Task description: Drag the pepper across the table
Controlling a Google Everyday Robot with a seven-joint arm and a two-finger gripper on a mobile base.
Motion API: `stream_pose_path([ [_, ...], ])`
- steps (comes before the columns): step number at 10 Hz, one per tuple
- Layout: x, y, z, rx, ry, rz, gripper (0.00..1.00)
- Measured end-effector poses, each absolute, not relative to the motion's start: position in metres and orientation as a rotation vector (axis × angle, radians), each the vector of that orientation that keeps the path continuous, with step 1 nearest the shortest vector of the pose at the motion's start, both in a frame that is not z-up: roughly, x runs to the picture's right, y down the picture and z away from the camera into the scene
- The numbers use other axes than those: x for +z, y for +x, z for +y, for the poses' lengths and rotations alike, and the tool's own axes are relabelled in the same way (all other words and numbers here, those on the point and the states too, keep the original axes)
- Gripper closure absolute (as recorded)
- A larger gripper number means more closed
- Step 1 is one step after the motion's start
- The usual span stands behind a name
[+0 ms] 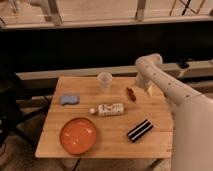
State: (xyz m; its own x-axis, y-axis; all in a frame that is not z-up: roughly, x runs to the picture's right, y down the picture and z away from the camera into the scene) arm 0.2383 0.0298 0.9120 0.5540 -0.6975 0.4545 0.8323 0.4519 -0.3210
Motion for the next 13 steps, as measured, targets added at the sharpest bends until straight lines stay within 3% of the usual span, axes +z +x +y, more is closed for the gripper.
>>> stream_pose_path([
  [13, 0.951, 0.207, 0.047, -1.105, -0.572, -0.356, 0.2],
])
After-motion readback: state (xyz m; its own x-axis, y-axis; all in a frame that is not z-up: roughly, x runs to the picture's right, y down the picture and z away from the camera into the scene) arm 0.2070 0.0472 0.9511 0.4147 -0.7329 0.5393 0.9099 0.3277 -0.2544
